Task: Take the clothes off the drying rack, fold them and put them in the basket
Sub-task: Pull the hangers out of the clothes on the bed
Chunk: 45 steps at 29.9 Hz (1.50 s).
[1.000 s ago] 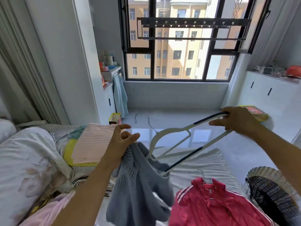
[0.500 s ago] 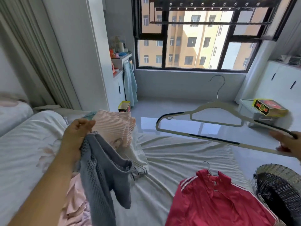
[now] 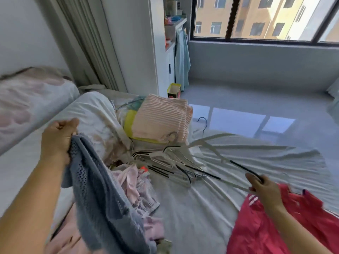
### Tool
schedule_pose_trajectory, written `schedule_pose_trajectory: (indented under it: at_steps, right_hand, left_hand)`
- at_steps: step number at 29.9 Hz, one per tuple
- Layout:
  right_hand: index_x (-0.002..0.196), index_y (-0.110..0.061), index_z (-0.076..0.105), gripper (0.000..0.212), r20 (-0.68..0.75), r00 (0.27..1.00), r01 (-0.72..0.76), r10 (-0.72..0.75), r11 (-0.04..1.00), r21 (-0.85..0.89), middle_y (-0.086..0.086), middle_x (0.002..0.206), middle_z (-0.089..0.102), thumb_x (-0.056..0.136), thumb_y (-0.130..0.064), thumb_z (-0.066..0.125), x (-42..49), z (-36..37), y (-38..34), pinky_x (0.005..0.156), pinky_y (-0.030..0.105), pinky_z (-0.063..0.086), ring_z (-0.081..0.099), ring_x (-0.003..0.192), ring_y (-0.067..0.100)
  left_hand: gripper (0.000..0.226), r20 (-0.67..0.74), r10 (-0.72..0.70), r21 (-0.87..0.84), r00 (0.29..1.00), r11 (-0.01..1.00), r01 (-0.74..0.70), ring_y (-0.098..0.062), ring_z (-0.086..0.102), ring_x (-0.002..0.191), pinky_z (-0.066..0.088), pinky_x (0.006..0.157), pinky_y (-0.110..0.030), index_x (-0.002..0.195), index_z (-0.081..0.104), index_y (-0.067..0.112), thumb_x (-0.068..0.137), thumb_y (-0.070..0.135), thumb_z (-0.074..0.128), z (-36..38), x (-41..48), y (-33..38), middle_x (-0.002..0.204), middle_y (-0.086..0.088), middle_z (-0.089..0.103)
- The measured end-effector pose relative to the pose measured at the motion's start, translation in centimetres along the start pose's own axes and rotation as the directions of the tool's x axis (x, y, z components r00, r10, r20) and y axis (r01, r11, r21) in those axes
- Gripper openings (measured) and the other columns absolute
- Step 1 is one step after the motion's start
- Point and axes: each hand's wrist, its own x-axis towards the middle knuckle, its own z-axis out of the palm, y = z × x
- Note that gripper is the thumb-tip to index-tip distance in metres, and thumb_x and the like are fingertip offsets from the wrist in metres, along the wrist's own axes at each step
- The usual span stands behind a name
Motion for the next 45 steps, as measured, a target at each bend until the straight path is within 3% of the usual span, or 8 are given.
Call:
schedule_pose_trajectory:
  at_steps: [9,11,15,19,27,36,41,45]
  right_hand:
    - [0.076,-0.005,0.057,0.023,0.067,0.986,-0.149,0.151,0.988,-0.036,0.013,0.069,0.062,0.086,-0.024,0.064,5.8,21.0,3.7,0.055,0.031,0.039,0.062,0.065,0.023]
    - [0.077,-0.005,0.058,0.019,0.092,0.985,-0.138,0.143,0.989,-0.053,0.012,0.07,0.061,0.086,-0.021,0.064,8.0,24.4,4.8,0.054,0.031,0.043,0.06,0.063,0.021]
    - [0.068,-0.008,0.054,0.027,0.071,0.986,-0.143,0.151,0.984,-0.104,0.009,0.063,0.057,0.086,-0.024,0.064,13.0,30.3,8.5,0.059,0.038,0.042,0.055,0.061,0.028]
    - [0.082,-0.006,0.054,0.017,0.065,0.984,-0.145,0.165,0.96,-0.241,0.018,0.08,0.056,0.09,-0.02,0.058,17.5,35.1,12.5,0.069,0.042,0.042,0.056,0.079,0.034]
    - [0.142,-0.016,0.031,0.062,0.043,0.982,-0.147,0.183,0.889,-0.433,0.013,0.147,0.03,0.087,-0.015,0.06,14.5,36.3,13.4,0.109,0.043,0.022,0.026,0.135,0.031]
    - [0.113,0.007,0.058,0.03,0.001,0.908,-0.38,0.419,0.825,-0.419,0.026,0.114,0.055,0.083,0.001,0.062,6.2,16.4,25.4,0.096,0.039,0.036,0.05,0.113,0.039]
    - [0.101,0.013,0.061,0.02,-0.186,0.884,-0.468,0.43,0.82,-0.33,0.032,0.102,0.058,0.082,0.006,0.061,7.0,3.2,31.1,0.092,0.041,0.039,0.055,0.102,0.041]
    - [0.106,0.014,0.058,0.023,-0.214,0.906,-0.421,0.365,0.822,-0.383,0.034,0.107,0.057,0.085,0.004,0.057,11.0,-6.3,34.9,0.096,0.041,0.036,0.05,0.109,0.043]
  left_hand:
    - [0.097,0.368,-0.531,0.829,0.764,0.558,-0.011,-0.029,0.02,0.141,0.026,0.111,-0.043,0.148,0.016,0.016,0.075,0.052,0.069,1.8,1.6,-29.4,0.153,-0.012,0.018]
    - [0.121,0.323,-0.739,0.913,0.591,0.408,0.013,-0.029,0.001,0.145,0.012,0.117,-0.043,0.148,-0.004,0.025,0.059,0.083,0.053,1.1,-0.2,-33.9,0.157,-0.007,-0.009]
    - [0.156,0.34,-0.734,0.938,0.588,0.219,-0.268,-0.043,0.028,0.136,0.026,0.11,-0.056,0.149,0.002,0.023,0.014,0.101,-0.01,1.4,-0.7,-39.4,0.155,-0.013,0.017]
    - [0.145,0.213,-0.857,0.962,0.469,0.101,-0.253,-0.028,-0.008,0.144,0.003,0.116,-0.046,0.145,-0.017,0.032,0.02,0.101,0.009,1.7,0.7,-40.8,0.156,0.003,-0.016]
    - [0.11,0.216,-0.831,0.956,0.514,0.072,-0.285,-0.025,-0.006,0.145,0.006,0.118,-0.042,0.145,-0.014,0.035,0.065,0.084,0.042,1.3,0.2,-42.0,0.156,0.003,-0.014]
    - [0.121,0.367,-0.402,0.8,0.839,0.597,-0.064,-0.039,0.045,0.122,0.034,0.106,-0.042,0.119,0.061,0.008,0.047,0.099,0.026,9.8,-6.4,-35.7,0.132,-0.027,0.05]
    - [0.039,0.49,-0.635,0.484,0.597,0.768,0.419,-0.035,0.044,0.126,0.034,0.101,-0.032,0.129,0.044,0.011,0.091,0.014,0.056,21.2,-17.7,-30.5,0.14,-0.021,0.043]
    - [0.039,0.493,-0.705,0.462,0.51,0.709,0.534,-0.031,0.057,0.098,0.042,0.086,-0.039,0.129,0.042,0.013,0.092,0.023,0.051,27.5,-27.5,-30.1,0.128,-0.016,0.052]
